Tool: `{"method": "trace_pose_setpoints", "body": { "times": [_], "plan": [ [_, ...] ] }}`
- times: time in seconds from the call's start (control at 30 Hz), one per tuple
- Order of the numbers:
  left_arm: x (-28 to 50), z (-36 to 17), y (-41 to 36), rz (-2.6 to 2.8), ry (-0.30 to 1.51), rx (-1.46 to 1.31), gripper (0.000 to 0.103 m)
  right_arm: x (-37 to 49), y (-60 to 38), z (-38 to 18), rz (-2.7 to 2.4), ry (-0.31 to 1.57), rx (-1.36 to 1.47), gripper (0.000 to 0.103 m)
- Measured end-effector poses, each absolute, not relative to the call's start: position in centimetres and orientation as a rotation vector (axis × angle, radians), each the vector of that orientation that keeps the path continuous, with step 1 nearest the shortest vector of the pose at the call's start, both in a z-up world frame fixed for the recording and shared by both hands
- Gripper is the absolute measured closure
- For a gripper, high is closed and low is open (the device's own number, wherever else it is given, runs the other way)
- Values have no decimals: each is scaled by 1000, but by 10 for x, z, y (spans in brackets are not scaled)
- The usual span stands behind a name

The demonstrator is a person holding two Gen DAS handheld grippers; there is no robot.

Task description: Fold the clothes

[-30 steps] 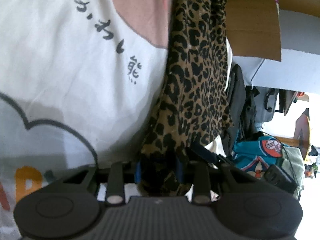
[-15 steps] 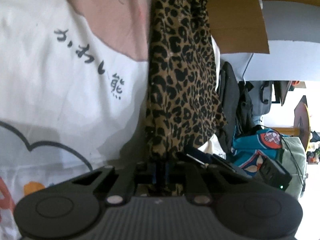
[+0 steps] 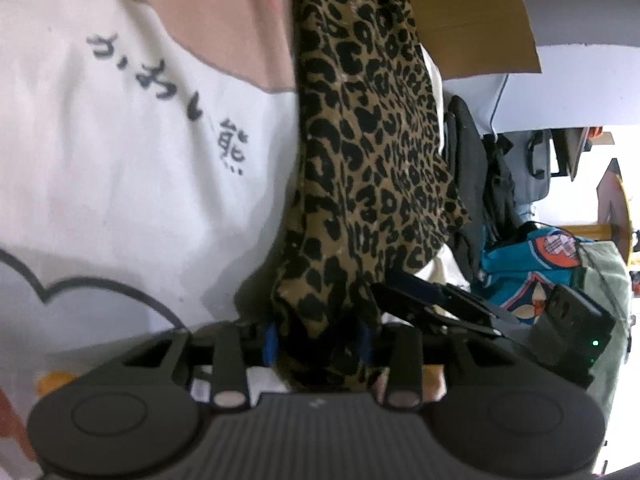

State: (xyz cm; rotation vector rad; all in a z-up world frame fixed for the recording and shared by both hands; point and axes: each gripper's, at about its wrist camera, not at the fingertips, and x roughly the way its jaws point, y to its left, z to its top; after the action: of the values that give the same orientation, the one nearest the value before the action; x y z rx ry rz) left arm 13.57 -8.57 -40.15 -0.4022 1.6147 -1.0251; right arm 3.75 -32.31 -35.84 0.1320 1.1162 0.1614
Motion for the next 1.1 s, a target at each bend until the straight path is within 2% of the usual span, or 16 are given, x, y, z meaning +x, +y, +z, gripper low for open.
{"method": "trace_pose_setpoints", "body": {
  "times": [0.23, 0.3, 0.43, 0.77, 1.1],
  "plan": [
    [135, -406, -82, -1009, 1685, -501, 66, 36, -328, -359, 168, 1109, 148, 46],
    [135, -405, -82, -1014, 1689, -508, 78, 35, -330, -359, 165, 1107, 161, 46],
    [136, -405, -79, -1009, 1698, -522, 90, 33, -335, -354, 158, 1091, 196, 46],
    [138, -398, -76, -991, 1694, -456, 98, 24, -382, -348, 44, 1030, 316, 46],
    [136, -402, -82, -978, 1688, -361, 98, 26, -413, -356, -14, 1000, 373, 46]
  ]
}}
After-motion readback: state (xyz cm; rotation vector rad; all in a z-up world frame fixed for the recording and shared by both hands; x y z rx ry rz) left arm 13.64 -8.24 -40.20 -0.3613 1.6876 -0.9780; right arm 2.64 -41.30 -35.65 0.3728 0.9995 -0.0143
